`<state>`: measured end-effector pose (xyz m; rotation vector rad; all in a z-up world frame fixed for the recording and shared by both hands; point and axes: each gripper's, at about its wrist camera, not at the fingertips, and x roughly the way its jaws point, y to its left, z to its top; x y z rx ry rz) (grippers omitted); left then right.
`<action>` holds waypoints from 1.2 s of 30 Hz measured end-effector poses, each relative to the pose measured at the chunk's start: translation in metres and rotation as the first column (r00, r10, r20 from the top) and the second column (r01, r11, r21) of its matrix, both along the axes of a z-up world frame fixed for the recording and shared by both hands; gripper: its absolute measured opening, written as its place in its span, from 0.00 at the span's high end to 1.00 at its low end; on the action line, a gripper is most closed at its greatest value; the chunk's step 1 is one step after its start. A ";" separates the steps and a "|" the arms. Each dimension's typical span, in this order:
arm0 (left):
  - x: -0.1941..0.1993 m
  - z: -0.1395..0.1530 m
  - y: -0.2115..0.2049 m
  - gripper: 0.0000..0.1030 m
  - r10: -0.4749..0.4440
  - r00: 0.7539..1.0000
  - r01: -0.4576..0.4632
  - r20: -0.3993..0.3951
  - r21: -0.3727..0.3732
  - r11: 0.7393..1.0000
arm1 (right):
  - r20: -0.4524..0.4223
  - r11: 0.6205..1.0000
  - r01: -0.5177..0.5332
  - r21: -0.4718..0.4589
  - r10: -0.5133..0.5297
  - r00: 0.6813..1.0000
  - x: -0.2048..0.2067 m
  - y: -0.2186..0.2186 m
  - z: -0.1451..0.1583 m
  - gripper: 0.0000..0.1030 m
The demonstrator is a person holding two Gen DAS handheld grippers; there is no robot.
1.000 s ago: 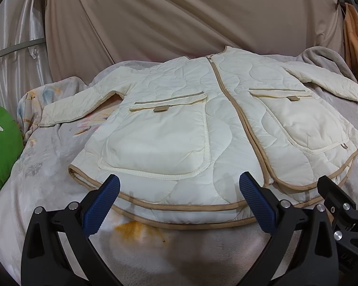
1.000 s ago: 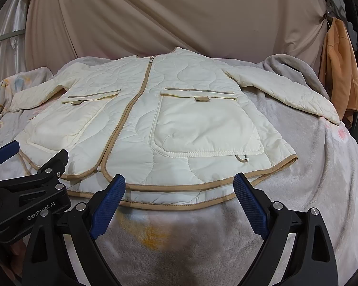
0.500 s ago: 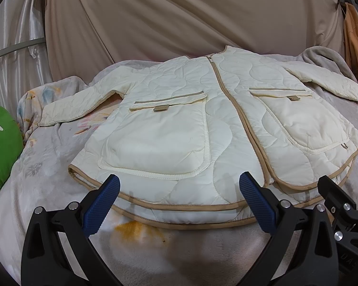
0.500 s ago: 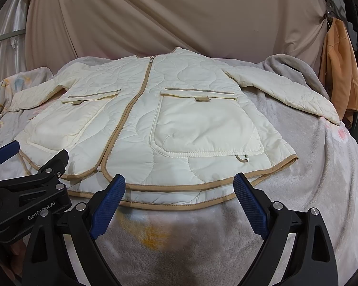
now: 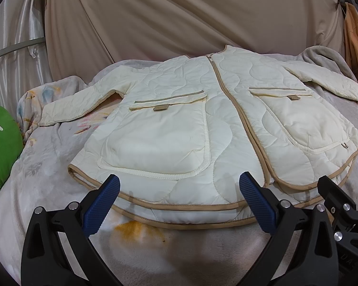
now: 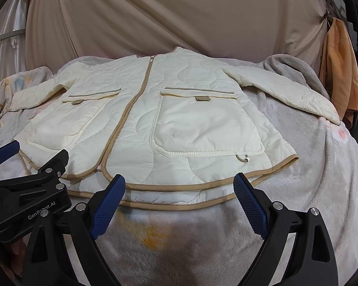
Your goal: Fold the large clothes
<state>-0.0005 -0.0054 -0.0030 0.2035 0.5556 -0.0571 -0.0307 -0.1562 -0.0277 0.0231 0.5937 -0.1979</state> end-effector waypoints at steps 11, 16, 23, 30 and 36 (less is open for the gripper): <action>0.000 0.000 0.000 0.05 0.000 1.000 0.000 0.000 0.000 1.000 | -0.005 1.000 -0.001 -0.001 0.001 1.000 0.001 0.000 -0.001 0.13; 0.002 -0.001 0.003 0.05 -0.002 1.000 0.002 -0.017 -0.010 1.000 | -0.010 1.000 -0.001 0.002 0.001 1.000 0.002 0.000 -0.002 0.13; 0.017 0.028 0.039 0.05 -0.065 0.995 0.054 -0.080 -0.129 0.990 | -0.019 0.996 -0.006 0.089 0.008 1.000 0.001 -0.056 0.033 0.15; 0.075 0.062 0.078 0.05 -0.071 0.990 0.045 -0.121 -0.205 0.978 | -0.044 0.920 0.269 0.285 -0.268 0.962 0.042 -0.244 0.051 0.15; 0.133 0.065 0.100 0.05 -0.001 0.992 -0.030 -0.130 -0.237 0.971 | -0.116 0.730 0.477 0.489 -0.487 0.866 0.081 -0.395 0.020 0.18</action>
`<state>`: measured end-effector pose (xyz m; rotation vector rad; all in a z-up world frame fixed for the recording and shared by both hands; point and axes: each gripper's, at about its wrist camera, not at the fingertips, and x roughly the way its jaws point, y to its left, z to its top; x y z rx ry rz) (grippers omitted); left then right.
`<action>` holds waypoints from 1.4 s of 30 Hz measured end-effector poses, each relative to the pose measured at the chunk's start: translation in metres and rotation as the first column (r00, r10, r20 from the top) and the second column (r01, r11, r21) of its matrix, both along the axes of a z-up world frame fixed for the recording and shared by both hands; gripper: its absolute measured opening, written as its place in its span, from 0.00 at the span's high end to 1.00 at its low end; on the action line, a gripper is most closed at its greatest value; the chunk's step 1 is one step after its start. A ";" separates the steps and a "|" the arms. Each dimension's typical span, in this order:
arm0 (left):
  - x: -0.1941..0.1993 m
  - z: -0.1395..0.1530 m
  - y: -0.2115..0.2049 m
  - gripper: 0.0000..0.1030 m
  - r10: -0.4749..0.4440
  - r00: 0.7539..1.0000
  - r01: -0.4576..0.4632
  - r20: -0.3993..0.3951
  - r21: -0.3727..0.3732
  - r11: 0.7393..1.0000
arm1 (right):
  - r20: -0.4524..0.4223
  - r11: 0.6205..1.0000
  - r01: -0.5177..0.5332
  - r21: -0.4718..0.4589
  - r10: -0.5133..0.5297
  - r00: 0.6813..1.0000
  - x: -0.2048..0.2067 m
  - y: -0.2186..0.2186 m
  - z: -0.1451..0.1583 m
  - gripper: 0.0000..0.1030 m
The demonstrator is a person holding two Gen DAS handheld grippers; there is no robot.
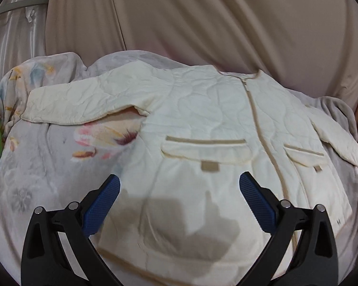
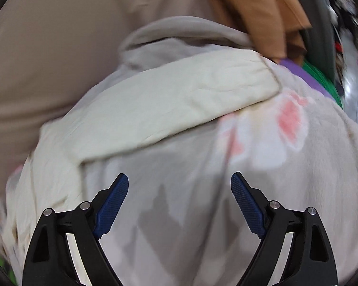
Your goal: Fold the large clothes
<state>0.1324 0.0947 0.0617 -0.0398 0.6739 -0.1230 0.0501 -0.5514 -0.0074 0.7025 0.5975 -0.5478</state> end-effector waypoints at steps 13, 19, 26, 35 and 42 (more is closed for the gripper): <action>0.076 -0.012 0.003 0.05 0.032 0.999 -0.032 -0.021 0.031 0.999 | 0.177 0.995 0.095 -0.027 -0.089 0.980 0.076 -0.062 0.043 0.88; 0.093 -0.004 0.000 0.05 0.031 0.999 -0.033 -0.032 -0.051 0.998 | 0.285 0.880 -0.308 -0.363 0.419 0.862 0.158 0.121 0.153 0.89; 0.118 0.012 -0.002 0.05 -0.008 0.998 -0.001 -0.055 -0.149 0.989 | 0.041 0.509 -0.738 -0.443 0.834 0.551 0.255 0.357 0.117 0.87; 0.178 -0.010 -0.015 0.05 -0.126 0.968 0.048 -0.217 -0.333 0.942 | -0.165 0.389 -0.820 -0.419 0.856 0.491 0.247 0.398 0.059 0.58; 0.224 -0.044 -0.030 0.08 -0.207 0.921 0.023 -0.330 -0.485 0.874 | 0.003 0.743 -0.569 -0.353 0.609 0.793 0.193 0.225 0.070 0.38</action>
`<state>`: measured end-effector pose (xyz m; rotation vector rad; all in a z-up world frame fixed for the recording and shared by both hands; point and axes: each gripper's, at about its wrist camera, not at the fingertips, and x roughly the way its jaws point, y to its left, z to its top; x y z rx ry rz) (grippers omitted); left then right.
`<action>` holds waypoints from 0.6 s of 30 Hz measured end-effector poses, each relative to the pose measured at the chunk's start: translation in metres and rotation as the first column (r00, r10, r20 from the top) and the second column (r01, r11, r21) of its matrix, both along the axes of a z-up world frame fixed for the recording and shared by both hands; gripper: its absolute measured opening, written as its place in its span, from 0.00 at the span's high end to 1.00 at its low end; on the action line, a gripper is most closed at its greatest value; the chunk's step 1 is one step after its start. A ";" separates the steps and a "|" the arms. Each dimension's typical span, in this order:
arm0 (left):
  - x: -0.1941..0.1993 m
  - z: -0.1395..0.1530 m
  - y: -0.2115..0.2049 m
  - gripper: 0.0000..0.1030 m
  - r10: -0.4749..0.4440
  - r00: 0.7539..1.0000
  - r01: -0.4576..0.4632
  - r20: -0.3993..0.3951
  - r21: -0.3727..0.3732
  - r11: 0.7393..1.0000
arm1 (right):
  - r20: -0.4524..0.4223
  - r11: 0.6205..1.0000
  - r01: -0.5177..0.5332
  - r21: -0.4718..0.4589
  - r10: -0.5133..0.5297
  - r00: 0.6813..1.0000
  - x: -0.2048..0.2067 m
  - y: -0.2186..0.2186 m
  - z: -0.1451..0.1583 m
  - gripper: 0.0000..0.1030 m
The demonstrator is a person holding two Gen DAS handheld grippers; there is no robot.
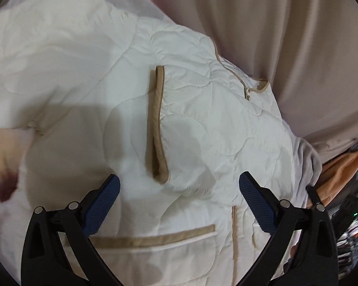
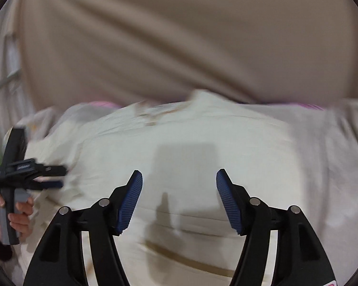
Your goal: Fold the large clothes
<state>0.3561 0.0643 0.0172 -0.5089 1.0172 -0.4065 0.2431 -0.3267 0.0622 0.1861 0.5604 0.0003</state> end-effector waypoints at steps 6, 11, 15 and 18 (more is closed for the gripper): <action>0.015 0.005 -0.019 0.81 -0.069 0.997 0.067 0.031 0.064 0.996 | -0.152 0.981 0.152 0.120 -0.133 0.979 0.017 -0.061 -0.039 0.41; 0.008 0.058 -0.014 0.93 -0.061 0.969 0.028 0.239 0.140 0.990 | -0.054 0.991 0.107 0.086 -0.103 0.993 0.022 -0.037 -0.019 0.93; 0.001 0.084 0.002 0.93 -0.022 0.936 -0.037 0.352 0.159 0.987 | 0.176 0.989 0.025 0.145 -0.050 0.983 -0.013 -0.030 0.013 0.95; 0.024 0.043 -0.004 0.93 -0.041 0.969 -0.020 0.244 0.241 0.970 | -0.073 0.996 0.082 0.041 -0.079 0.994 0.028 -0.028 -0.034 0.95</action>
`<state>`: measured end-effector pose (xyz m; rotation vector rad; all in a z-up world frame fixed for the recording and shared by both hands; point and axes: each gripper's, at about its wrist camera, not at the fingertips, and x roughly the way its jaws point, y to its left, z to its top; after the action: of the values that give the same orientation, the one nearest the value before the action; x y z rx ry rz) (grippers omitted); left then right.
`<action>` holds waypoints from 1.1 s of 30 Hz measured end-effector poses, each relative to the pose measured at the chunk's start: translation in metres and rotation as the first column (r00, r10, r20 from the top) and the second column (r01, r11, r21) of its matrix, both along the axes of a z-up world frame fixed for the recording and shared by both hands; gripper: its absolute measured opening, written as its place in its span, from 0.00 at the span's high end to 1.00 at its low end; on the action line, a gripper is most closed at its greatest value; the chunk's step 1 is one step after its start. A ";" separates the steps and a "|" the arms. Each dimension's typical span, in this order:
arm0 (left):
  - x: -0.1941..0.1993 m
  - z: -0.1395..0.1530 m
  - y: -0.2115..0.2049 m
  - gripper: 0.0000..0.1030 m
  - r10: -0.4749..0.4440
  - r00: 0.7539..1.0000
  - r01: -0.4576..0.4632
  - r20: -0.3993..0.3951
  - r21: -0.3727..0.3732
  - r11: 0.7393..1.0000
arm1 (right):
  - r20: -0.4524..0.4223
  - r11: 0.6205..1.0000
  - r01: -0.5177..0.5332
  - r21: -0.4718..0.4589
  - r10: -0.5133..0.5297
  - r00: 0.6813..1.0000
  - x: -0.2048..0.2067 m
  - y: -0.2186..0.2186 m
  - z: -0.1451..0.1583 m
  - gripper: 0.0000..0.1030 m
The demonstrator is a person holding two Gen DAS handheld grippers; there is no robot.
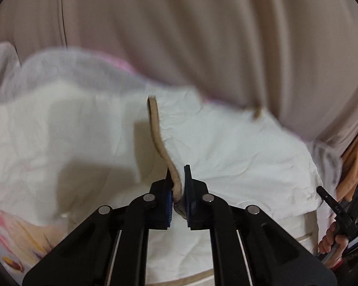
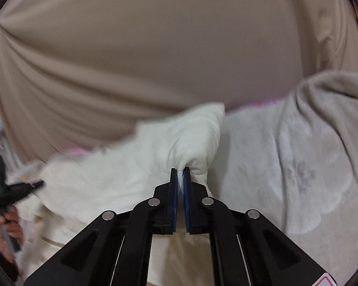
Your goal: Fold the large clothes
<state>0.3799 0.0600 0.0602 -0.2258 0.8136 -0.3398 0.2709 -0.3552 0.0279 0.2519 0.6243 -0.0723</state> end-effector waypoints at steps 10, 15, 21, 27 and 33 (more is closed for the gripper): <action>0.015 -0.049 -0.008 0.91 0.005 0.999 -0.002 -0.054 0.044 0.999 | 0.020 0.981 -0.193 -0.034 0.194 0.981 -0.050 0.045 0.022 0.92; 0.009 -0.045 -0.013 0.90 0.003 1.000 -0.002 -0.017 0.073 0.997 | -0.193 0.953 -0.227 -0.202 0.188 0.963 -0.024 0.065 -0.024 1.00; 0.005 -0.048 -0.006 0.87 0.003 1.000 -0.002 -0.012 0.040 0.999 | -0.158 0.987 0.160 -0.013 -0.160 0.974 -0.053 -0.053 -0.027 0.96; -0.066 -0.019 0.044 0.21 0.056 0.998 -0.055 0.025 -0.040 0.998 | -0.134 0.996 0.016 0.083 -0.005 0.991 -0.165 -0.050 -0.010 0.67; -0.165 -0.033 0.116 0.10 0.076 0.993 -0.075 -0.085 0.012 0.997 | -0.202 0.976 -0.119 0.184 0.156 0.967 -0.223 0.005 -0.038 0.31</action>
<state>0.2145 0.1755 0.0276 -0.2641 0.8881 -0.2570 0.0474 -0.3498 -0.0096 0.3685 0.8642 0.0897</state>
